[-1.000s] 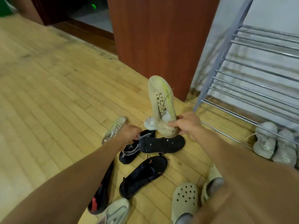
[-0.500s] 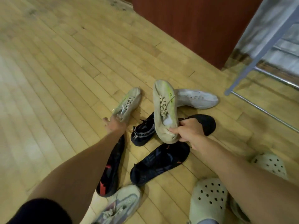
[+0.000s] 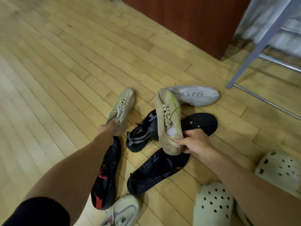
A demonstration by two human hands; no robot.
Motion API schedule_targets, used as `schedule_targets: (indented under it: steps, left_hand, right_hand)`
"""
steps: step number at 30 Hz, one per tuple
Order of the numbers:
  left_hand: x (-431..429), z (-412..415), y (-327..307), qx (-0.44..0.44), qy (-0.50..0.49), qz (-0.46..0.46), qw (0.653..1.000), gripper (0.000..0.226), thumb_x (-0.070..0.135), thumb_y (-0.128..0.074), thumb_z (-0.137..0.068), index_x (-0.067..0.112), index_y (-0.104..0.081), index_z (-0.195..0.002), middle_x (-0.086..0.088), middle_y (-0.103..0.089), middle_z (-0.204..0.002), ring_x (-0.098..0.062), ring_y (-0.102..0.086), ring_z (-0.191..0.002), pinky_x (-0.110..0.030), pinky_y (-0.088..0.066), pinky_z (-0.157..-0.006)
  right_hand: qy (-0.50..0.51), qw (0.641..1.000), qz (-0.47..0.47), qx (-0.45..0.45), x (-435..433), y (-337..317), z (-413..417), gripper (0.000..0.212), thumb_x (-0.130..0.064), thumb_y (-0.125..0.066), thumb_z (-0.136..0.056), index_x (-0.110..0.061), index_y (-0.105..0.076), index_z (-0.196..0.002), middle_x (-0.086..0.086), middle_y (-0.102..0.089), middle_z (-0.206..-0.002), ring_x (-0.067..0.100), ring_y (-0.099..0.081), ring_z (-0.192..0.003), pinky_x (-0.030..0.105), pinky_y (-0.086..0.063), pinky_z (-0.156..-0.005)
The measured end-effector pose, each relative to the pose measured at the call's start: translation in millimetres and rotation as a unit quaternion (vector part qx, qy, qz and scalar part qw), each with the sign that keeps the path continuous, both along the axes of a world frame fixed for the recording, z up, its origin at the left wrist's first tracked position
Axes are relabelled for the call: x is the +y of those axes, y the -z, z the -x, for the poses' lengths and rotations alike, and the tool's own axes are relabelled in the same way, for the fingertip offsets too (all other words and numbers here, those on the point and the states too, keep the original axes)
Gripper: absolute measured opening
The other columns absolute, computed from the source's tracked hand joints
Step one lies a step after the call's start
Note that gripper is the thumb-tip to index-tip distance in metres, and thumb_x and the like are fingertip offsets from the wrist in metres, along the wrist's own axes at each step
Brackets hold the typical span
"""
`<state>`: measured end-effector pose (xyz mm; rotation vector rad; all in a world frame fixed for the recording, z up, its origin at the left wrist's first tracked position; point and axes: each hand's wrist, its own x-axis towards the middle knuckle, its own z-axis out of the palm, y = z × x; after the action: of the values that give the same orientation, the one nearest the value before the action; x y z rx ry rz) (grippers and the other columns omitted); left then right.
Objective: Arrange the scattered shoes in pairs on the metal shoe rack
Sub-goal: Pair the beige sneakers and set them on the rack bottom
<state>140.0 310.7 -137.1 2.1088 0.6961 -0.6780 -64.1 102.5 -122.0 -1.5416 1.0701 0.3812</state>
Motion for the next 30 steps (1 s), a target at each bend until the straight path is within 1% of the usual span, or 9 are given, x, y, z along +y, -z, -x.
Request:
schedule_targets:
  steps: [4, 6, 10, 13, 17, 19, 21, 25, 30]
  left_hand:
    - [-4, 2, -11, 0.062, 0.007, 0.032, 0.998, 0.032, 0.033, -0.062, -0.085, 0.006, -0.059, -0.102, -0.006, -0.059, -0.082, -0.017, -0.052, -0.062, -0.024, -0.038, -0.049]
    - [-12, 6, -23, 0.089, 0.014, 0.075, 0.993, 0.025, 0.031, -0.063, -0.085, 0.009, -0.054, -0.091, -0.006, -0.055, -0.074, -0.016, -0.048, -0.057, -0.024, -0.038, -0.049]
    - [-20, 23, -47, 0.090, -0.003, 0.165, 0.982, 0.022, 0.015, -0.072, -0.082, 0.006, -0.053, -0.089, -0.010, -0.057, -0.091, -0.020, -0.057, -0.072, -0.030, -0.051, -0.060]
    - [-25, 43, -69, 0.078, 0.017, 0.202, 0.976, 0.027, 0.007, -0.071, -0.082, 0.004, -0.055, -0.103, -0.011, -0.059, -0.096, -0.021, -0.059, -0.074, -0.029, -0.053, -0.045]
    - [-47, 75, -107, 0.064, 0.094, 0.242, 0.964, 0.033, 0.003, -0.071, -0.082, -0.001, -0.058, -0.112, -0.015, -0.062, -0.100, -0.024, -0.062, -0.077, -0.036, -0.058, -0.053]
    - [-60, 92, -127, 0.053, 0.137, 0.259, 0.955, 0.041, 0.002, -0.073, -0.079, -0.004, -0.055, -0.116, -0.017, -0.062, -0.107, -0.026, -0.064, -0.084, -0.037, -0.060, -0.055]
    - [-74, 108, -145, 0.048, 0.166, 0.276, 0.945, 0.046, 0.000, -0.075, -0.077, -0.005, -0.053, -0.117, -0.019, -0.062, -0.109, -0.029, -0.065, -0.085, -0.039, -0.060, -0.060]
    - [-101, 136, -171, 0.048, 0.215, 0.305, 0.926, 0.036, 0.000, -0.076, -0.075, -0.003, -0.055, -0.104, -0.015, -0.063, -0.094, -0.026, -0.064, -0.075, -0.034, -0.060, -0.050]
    - [-135, 161, -168, 0.051, 0.250, 0.308, 0.917, 0.050, 0.003, -0.078, -0.074, -0.002, -0.055, -0.117, -0.018, -0.066, -0.100, -0.028, -0.066, -0.079, -0.038, -0.060, -0.060]
  right_hand:
    - [-0.003, 1.000, 0.026, 0.007, 2, -7, 7, 0.032, -0.021, -0.081, -0.076, -0.009, -0.073, -0.105, 0.009, -0.074, -0.097, 0.022, -0.071, -0.085, 0.036, -0.063, -0.071]
    - [-0.006, 0.999, 0.042, 0.023, 3, -18, 11, 0.031, -0.022, -0.082, -0.075, -0.007, -0.074, -0.101, 0.011, -0.074, -0.095, 0.024, -0.072, -0.080, 0.036, -0.063, -0.069]
    - [-0.002, 0.996, 0.070, 0.053, 1, -49, 19, 0.033, -0.023, -0.085, -0.072, -0.005, -0.072, -0.096, 0.013, -0.074, -0.096, 0.026, -0.073, -0.077, 0.034, -0.062, -0.066]
    - [0.029, 0.994, 0.086, 0.052, -4, -79, 28, 0.040, -0.020, -0.086, -0.070, 0.001, -0.069, -0.100, 0.015, -0.072, -0.098, 0.030, -0.072, -0.084, 0.042, -0.062, -0.072]
    - [0.080, 0.995, 0.046, 0.038, -13, -109, 47, 0.025, -0.018, -0.080, -0.076, -0.007, -0.063, -0.091, 0.015, -0.070, -0.108, 0.031, -0.069, -0.099, 0.045, -0.058, -0.085]
    - [0.100, 0.994, 0.029, 0.021, -17, -128, 58, 0.021, -0.013, -0.071, -0.084, -0.007, -0.064, -0.103, 0.018, -0.063, -0.125, 0.033, -0.063, -0.112, 0.042, -0.053, -0.095]
    - [0.123, 0.992, 0.034, 0.010, -16, -154, 73, 0.038, -0.011, -0.063, -0.092, -0.001, -0.054, -0.128, 0.017, -0.054, -0.134, 0.033, -0.054, -0.124, 0.039, -0.050, -0.098]
    - [0.150, 0.986, 0.066, 0.015, -27, -183, 99, 0.038, -0.006, -0.069, -0.087, 0.006, -0.057, -0.122, 0.023, -0.059, -0.127, 0.036, -0.060, -0.114, 0.043, -0.056, -0.085]
    - [0.171, 0.984, 0.033, 0.045, -47, -190, 125, 0.041, -0.001, -0.061, -0.092, 0.003, -0.053, -0.132, 0.022, -0.053, -0.136, 0.032, -0.056, -0.119, 0.039, -0.056, -0.065]
